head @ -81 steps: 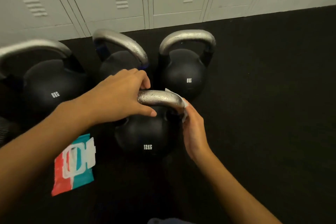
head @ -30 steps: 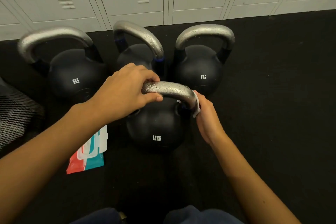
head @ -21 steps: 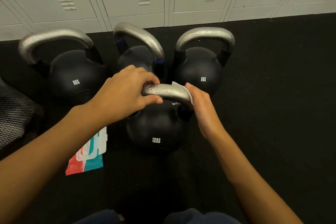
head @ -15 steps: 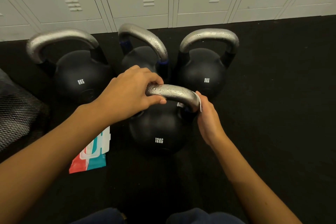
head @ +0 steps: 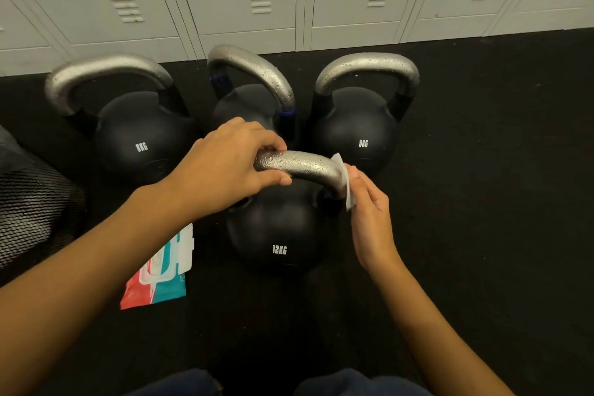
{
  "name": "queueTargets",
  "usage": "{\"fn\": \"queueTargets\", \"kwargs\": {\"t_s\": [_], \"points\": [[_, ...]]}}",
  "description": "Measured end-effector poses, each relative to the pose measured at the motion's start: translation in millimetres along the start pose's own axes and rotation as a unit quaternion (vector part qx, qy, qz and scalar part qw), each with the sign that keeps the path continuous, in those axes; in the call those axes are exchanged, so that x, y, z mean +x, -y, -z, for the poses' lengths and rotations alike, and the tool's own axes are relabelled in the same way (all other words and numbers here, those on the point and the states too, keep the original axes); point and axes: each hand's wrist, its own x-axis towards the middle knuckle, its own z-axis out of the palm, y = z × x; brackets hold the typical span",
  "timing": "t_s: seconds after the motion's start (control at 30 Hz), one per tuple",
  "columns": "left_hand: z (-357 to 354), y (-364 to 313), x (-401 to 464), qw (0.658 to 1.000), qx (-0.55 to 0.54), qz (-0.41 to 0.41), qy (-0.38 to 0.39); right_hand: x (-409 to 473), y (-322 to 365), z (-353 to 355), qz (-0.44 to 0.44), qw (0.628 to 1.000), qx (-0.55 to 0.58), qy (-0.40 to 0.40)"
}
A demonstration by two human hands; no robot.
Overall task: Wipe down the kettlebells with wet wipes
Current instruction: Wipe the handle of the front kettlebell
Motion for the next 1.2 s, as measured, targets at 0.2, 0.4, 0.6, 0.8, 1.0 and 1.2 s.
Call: {"fn": "queueTargets", "kwargs": {"t_s": [0.2,0.4,0.6,0.8,1.0,1.2], "points": [[-2,2,-1,1.000,-0.002,-0.008,-0.008,11,6,5,-0.059,0.997,-0.050,0.004],[-7,5,-2,0.999,-0.004,-0.024,-0.032,2,19,-11,0.073,0.989,-0.128,0.014],[-9,6,-3,0.999,-0.009,-0.035,-0.041,-14,-18,2,0.024,0.999,-0.030,-0.033],[-10,7,-3,0.998,-0.010,-0.038,-0.047,10,-15,6,-0.071,0.996,-0.056,-0.002],[-12,9,-3,0.998,-0.007,-0.041,-0.049,35,5,3,-0.068,0.989,-0.092,0.088],[-10,7,-4,0.999,-0.016,-0.032,-0.040,42,-9,12,-0.130,0.983,-0.080,0.103]]}}
